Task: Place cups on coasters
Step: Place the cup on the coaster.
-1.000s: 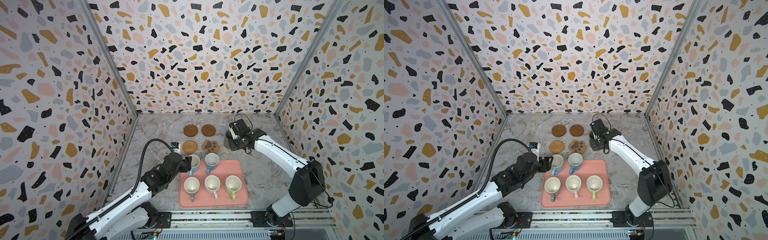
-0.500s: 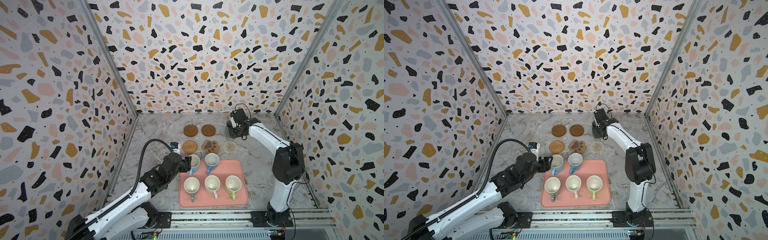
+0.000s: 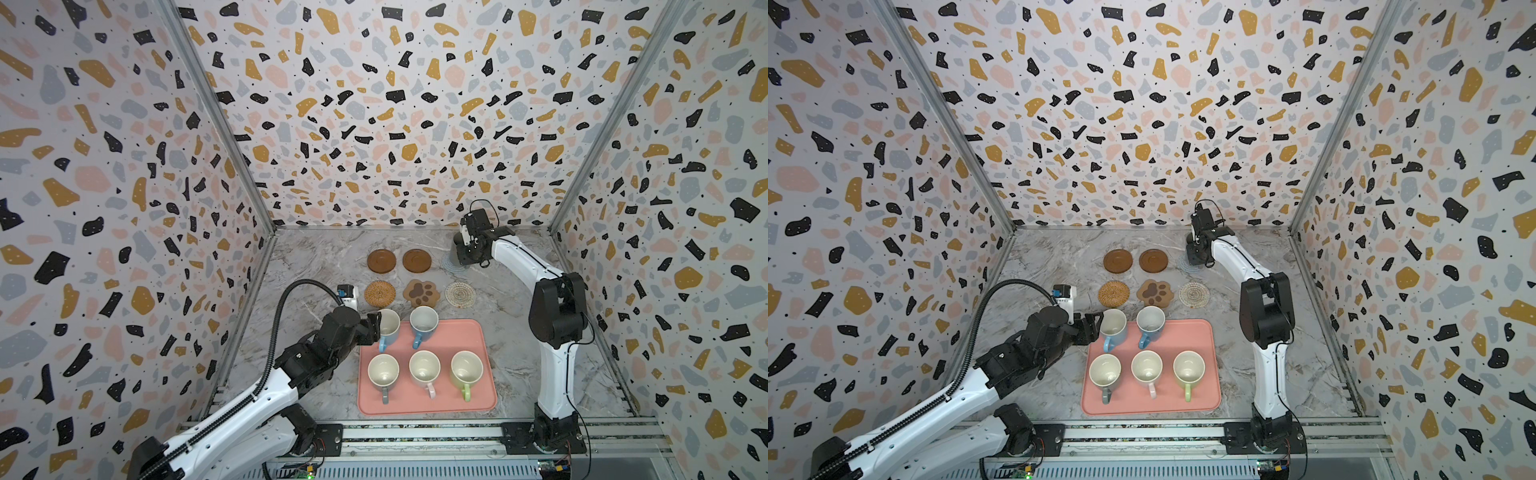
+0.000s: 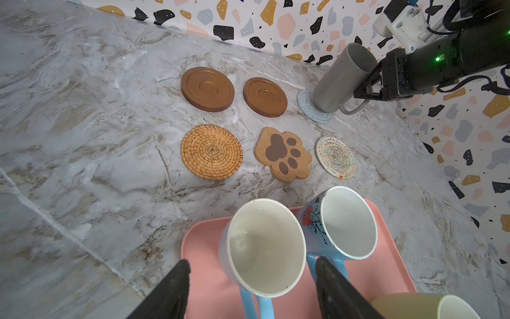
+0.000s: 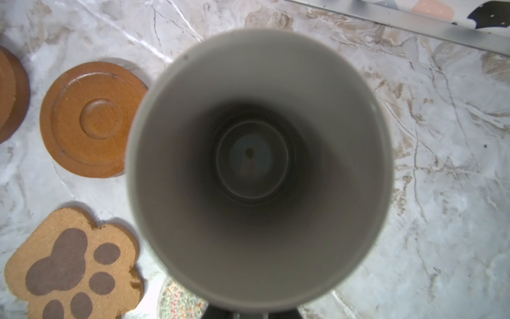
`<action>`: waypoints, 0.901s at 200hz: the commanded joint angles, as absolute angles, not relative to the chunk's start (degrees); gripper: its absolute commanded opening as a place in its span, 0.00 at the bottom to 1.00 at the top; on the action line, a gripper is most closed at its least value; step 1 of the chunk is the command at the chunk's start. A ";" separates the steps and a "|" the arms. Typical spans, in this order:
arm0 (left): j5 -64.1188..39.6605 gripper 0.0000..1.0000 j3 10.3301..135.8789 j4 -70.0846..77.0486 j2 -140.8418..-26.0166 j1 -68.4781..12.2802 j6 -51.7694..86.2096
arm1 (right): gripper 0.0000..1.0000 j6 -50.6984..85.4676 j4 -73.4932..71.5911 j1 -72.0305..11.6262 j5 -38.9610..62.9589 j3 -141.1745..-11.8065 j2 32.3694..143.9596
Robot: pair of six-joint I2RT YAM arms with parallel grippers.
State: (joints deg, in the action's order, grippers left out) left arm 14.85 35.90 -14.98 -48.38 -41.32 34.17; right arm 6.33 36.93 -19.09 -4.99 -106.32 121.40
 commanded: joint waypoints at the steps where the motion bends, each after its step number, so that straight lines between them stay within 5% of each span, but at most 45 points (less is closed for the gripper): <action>1: 16.04 0.73 35.02 -14.51 -47.81 -41.48 34.55 | 0.07 5.92 35.70 -19.14 -4.32 -111.44 120.32; 180: 16.51 0.73 34.17 -14.50 -47.26 -41.47 34.63 | 0.07 5.32 39.55 -18.90 -3.66 -114.44 124.79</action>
